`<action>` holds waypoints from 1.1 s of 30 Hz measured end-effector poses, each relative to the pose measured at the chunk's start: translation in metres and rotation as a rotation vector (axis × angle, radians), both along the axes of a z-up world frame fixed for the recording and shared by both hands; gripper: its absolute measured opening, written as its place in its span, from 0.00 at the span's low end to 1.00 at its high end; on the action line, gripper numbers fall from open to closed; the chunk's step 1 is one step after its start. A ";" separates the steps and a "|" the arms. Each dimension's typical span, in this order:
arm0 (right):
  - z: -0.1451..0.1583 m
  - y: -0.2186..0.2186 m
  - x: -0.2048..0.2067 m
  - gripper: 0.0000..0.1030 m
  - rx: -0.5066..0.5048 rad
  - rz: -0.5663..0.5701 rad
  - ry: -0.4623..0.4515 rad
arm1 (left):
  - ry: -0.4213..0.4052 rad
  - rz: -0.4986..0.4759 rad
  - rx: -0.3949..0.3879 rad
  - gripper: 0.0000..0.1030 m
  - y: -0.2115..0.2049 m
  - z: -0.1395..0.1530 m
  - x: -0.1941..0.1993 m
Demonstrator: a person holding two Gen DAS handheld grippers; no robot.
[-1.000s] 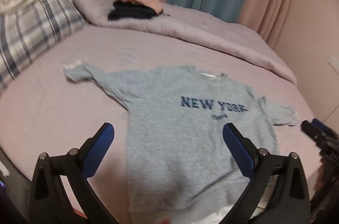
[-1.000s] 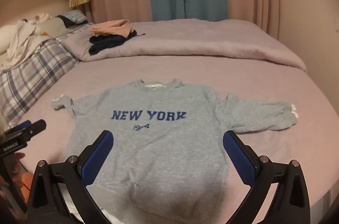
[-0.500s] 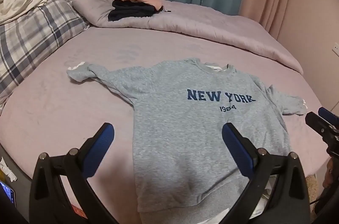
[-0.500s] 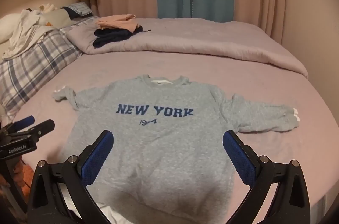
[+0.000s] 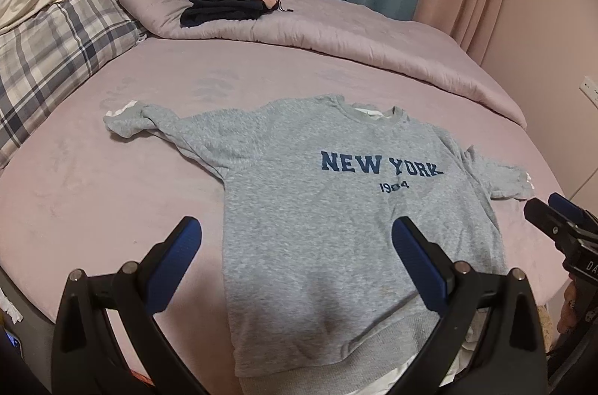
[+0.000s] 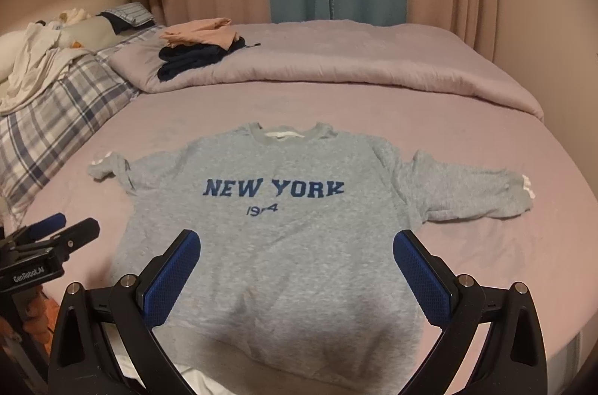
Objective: Fold small clothes
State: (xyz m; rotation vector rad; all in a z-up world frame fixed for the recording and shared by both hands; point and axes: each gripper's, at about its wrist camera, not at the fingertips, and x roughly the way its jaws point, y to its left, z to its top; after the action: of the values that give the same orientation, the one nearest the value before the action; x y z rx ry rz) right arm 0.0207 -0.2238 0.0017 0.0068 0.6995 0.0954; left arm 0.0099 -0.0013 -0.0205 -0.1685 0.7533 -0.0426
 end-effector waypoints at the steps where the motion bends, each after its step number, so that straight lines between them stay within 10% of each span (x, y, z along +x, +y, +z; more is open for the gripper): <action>1: 0.000 0.001 0.000 0.99 -0.002 -0.001 0.001 | -0.002 0.003 -0.004 0.99 0.002 0.000 -0.001; 33: 0.009 -0.012 -0.007 0.99 0.107 -0.024 -0.010 | -0.018 -0.042 0.007 0.99 -0.003 0.010 -0.007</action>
State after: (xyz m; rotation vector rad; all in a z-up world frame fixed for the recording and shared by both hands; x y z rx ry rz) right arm 0.0138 -0.2362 0.0111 0.1174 0.6837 0.1093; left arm 0.0027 -0.0042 -0.0103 -0.1455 0.7395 -0.0817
